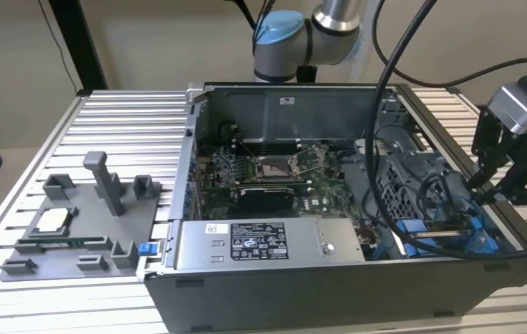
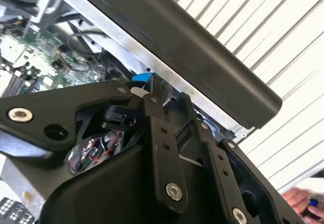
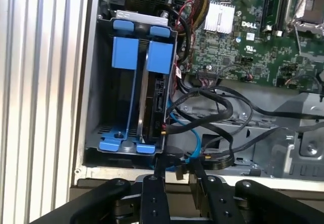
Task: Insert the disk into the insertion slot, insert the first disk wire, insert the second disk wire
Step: 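Insert the second disk wire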
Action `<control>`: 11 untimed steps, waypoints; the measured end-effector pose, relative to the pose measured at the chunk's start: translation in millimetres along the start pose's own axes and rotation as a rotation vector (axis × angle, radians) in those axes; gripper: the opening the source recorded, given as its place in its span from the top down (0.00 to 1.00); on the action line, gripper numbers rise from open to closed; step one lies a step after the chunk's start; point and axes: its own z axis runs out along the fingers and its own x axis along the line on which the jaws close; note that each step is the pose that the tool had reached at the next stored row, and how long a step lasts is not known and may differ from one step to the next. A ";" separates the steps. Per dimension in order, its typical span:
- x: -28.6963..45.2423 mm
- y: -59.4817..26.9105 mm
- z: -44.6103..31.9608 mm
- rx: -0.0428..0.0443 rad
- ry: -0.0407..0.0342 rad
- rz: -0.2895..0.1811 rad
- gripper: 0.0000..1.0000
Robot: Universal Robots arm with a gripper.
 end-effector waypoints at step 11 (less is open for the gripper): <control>0.2 0.0 0.7 -0.0105 -0.0303 0.002 1.00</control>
